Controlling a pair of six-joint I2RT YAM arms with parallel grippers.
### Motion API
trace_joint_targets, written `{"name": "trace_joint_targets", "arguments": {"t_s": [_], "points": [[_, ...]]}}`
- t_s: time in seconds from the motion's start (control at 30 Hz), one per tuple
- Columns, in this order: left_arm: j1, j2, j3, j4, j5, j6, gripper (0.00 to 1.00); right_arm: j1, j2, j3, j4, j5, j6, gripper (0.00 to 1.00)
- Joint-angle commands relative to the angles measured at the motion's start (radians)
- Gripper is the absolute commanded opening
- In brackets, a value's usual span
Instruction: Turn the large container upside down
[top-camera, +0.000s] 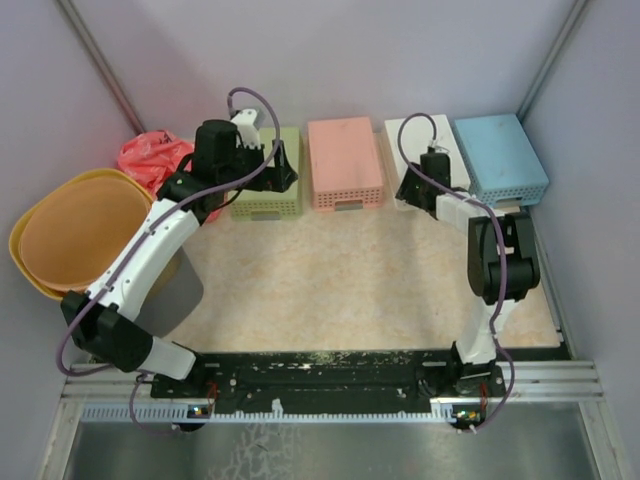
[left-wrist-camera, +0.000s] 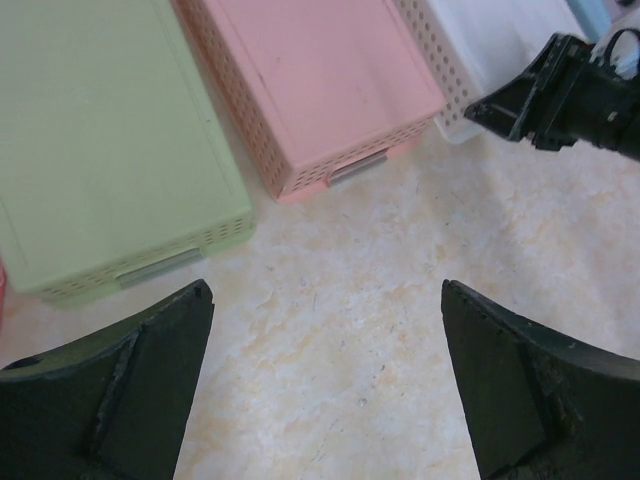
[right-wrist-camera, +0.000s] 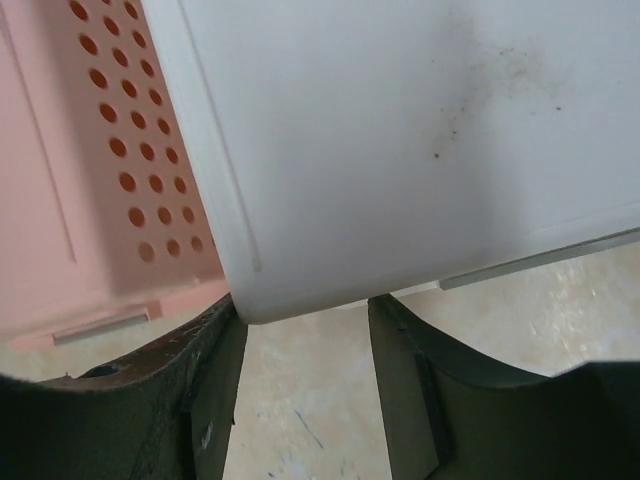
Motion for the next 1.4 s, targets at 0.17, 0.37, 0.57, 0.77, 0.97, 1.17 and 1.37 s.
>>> {"name": "trace_joint_targets", "arguments": {"t_s": [0.17, 0.37, 0.57, 0.77, 0.97, 1.17, 1.37], "points": [[-0.001, -0.021, 0.144, -0.217, -0.172, 0.055, 1.0, -0.007, -0.014, 0.043, 0.178, -0.165, -0.026, 0.52], [0.001, -0.008, 0.288, -0.363, -0.334, 0.068, 0.99, -0.008, -0.227, -0.079, 0.169, -0.232, -0.006, 0.56], [0.001, -0.037, 0.412, -0.514, -0.497, 0.044, 1.0, -0.008, -0.365, -0.148, 0.08, -0.269, 0.031, 0.61], [0.014, -0.073, 0.449, -0.621, -0.658, -0.004, 1.0, 0.071, -0.415, -0.134, 0.052, -0.319, 0.065, 0.61], [0.032, -0.116, 0.494, -0.729, -0.703, -0.102, 1.0, 0.268, -0.396, -0.03, 0.038, -0.297, 0.062, 0.61], [0.033, -0.166, 0.568, -0.822, -0.753, -0.158, 1.0, 0.419, -0.306, 0.054, 0.057, -0.295, 0.053, 0.61], [0.05, -0.197, 0.499, -0.938, -0.844, -0.251, 0.93, 0.436, -0.249, 0.076, 0.048, -0.31, 0.068, 0.6]]}}
